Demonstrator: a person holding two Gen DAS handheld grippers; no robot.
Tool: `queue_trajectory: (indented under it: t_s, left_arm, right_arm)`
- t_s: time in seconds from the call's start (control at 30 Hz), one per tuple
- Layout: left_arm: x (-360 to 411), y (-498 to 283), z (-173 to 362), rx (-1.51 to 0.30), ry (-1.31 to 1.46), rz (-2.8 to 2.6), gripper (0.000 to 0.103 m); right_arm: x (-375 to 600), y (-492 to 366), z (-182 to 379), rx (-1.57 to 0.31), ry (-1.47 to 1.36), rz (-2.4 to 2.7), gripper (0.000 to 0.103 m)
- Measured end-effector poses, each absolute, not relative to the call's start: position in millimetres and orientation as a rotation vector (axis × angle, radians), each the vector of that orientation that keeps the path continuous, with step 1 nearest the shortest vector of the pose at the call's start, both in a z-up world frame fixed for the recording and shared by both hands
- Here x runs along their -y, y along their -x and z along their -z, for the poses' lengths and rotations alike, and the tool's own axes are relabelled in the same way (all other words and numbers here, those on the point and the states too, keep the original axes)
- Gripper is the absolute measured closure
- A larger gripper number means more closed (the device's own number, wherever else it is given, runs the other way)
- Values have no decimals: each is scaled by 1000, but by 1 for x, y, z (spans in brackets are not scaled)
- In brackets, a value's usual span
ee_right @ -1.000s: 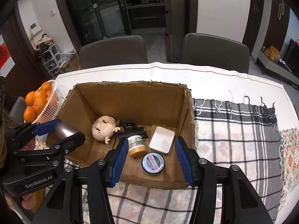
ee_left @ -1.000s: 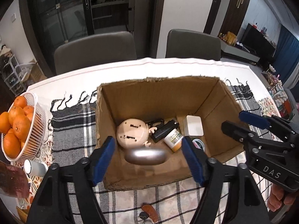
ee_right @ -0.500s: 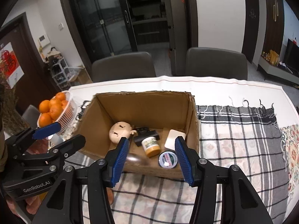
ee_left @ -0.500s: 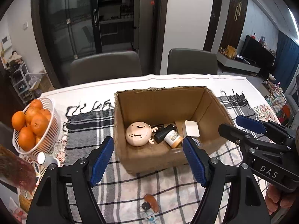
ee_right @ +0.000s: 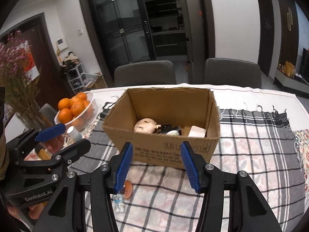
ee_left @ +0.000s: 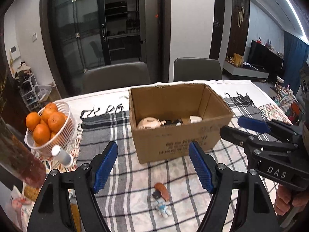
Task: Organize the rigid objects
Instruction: 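Move both tools back from the box toward the figurine and wooden keychain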
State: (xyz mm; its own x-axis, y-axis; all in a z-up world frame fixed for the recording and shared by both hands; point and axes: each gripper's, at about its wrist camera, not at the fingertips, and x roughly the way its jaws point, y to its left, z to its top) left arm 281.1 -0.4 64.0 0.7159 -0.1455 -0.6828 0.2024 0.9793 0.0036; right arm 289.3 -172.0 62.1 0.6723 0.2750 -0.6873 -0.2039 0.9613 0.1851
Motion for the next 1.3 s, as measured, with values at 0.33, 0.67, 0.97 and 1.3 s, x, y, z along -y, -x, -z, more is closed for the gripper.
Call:
queue_trajectory:
  t_s: [0.33, 0.67, 0.97, 1.3]
  left_arm:
    - [-9, -240, -40, -764, -34, 160, 28]
    - [-16, -216, -15, -806, 14, 126, 29]
    - [-20, -204, 14, -857, 45, 96, 35]
    - [-18, -207, 49, -917, 98, 126, 43]
  right_arm:
    - [160, -256, -53, -755, -34, -345, 50]
    - [150, -243, -35, -761, -1, -426, 50]
    - [138, -238, -10, -795, 17, -492, 50]
    - [129, -243, 23, -838, 20, -566, 50]
